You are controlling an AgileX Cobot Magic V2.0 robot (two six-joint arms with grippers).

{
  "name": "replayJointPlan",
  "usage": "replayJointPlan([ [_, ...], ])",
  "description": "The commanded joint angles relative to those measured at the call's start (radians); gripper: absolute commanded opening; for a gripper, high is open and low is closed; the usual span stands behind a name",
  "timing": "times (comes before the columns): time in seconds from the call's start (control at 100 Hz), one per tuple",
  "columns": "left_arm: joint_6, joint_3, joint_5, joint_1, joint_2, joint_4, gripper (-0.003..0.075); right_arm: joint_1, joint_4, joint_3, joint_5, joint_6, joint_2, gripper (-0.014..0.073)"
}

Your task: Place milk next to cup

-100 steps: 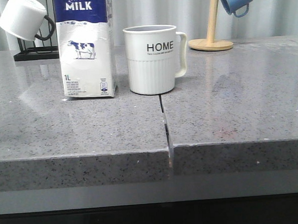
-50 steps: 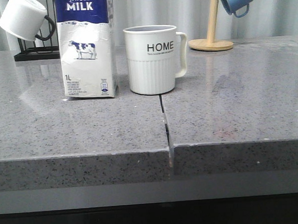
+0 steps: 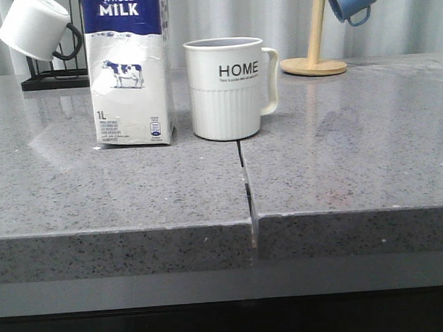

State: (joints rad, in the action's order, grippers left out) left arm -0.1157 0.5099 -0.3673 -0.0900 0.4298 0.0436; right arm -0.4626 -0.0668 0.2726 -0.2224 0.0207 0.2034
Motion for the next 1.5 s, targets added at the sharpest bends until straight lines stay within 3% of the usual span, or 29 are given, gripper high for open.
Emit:
replayJointPlan([
  [0.0,-0.012,0.004,0.047,0.003,-0.054,0.017,-0.0021,-0.001,0.007,0.026,0.073,-0.005,0.005,-0.0069],
  [0.28,-0.012,-0.065,-0.048,0.003,-0.242,0.061,-0.0021,-0.001,0.007,0.026,0.073,-0.005,0.005,-0.0069],
  [0.64,-0.003,-0.190,-0.037,0.003,-0.430,0.138,-0.0021,-0.001,0.007,0.026,0.073,-0.005,0.005,-0.0069],
  [0.81,0.004,-0.289,0.069,0.005,-0.468,0.164,-0.0021,-0.001,0.007,0.026,0.071,-0.005,0.005,-0.0069],
  [0.96,0.108,-0.405,0.200,0.013,-0.468,0.070,-0.0021,-0.001,0.007,0.026,0.068,-0.005,0.005,-0.0069],
  [1.17,0.108,-0.557,0.395,0.033,-0.468,0.029,-0.0021,-0.001,0.007,0.026,0.068,-0.005,0.005,-0.0069],
  [1.21,0.108,-0.551,0.342,0.033,-0.468,0.029,-0.0021,-0.001,0.007,0.026,0.068,-0.005,0.005,-0.0069],
  [1.49,0.108,-0.553,0.349,0.033,-0.468,0.024,-0.0021,-0.001,0.007,0.026,0.068,-0.005,0.005,-0.0069],
])
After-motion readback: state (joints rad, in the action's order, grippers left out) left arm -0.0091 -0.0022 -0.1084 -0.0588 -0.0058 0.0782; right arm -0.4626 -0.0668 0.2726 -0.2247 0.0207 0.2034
